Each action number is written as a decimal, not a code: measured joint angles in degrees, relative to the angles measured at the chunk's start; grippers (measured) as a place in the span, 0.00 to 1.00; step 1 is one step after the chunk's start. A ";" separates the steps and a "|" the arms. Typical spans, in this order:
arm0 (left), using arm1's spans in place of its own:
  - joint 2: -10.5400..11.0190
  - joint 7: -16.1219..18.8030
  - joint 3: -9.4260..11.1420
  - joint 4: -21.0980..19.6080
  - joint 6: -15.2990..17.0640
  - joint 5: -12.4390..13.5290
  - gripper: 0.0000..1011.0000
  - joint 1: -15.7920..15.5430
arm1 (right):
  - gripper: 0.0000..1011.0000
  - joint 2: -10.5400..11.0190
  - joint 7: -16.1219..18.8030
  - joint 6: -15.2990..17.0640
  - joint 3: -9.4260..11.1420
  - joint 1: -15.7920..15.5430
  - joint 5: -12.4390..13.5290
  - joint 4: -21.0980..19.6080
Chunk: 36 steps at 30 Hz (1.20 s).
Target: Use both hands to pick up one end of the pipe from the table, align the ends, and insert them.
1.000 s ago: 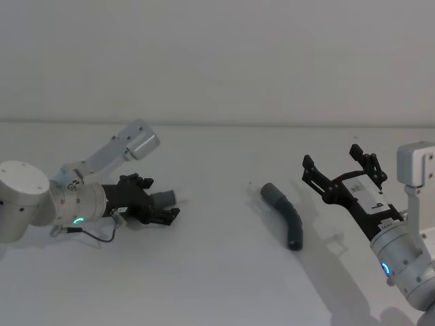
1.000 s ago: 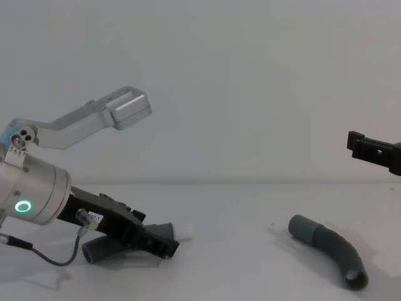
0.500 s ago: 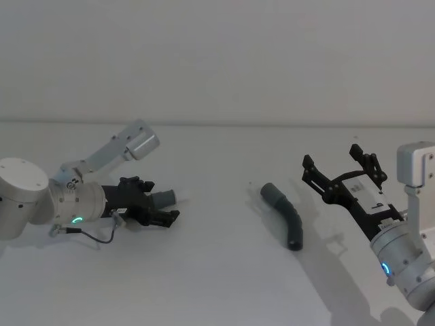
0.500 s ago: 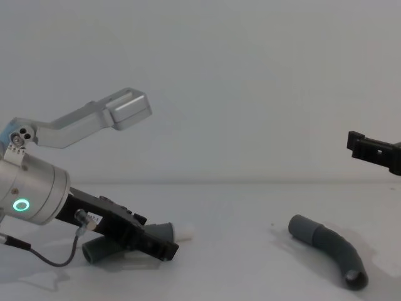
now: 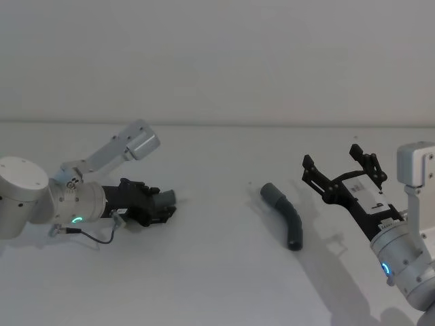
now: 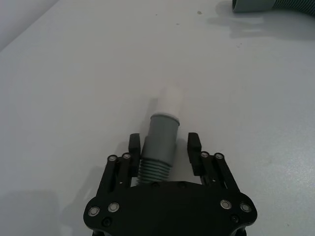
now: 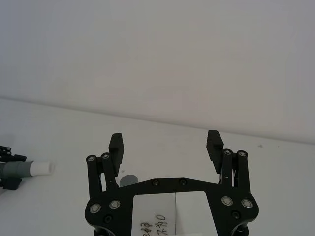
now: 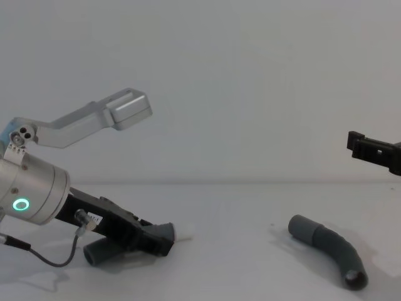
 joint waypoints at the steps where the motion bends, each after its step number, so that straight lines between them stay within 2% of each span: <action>1: 0.00 -0.02 0.01 0.01 0.03 -0.01 0.56 -0.01 | 0.99 0.00 0.00 0.00 0.00 0.00 0.00 0.00; 8: 0.04 -0.08 0.05 0.03 0.11 -0.01 0.36 -0.04 | 0.99 0.00 0.00 0.00 0.00 0.00 0.00 0.00; 27: 0.08 -0.17 0.11 0.02 0.18 -0.08 0.36 -0.11 | 0.99 0.39 0.57 0.56 -0.14 0.14 -0.28 -0.02; 36: 0.08 -0.18 0.11 0.02 0.18 -0.10 0.36 -0.11 | 0.99 2.69 3.09 4.85 -1.38 1.28 -1.63 -0.54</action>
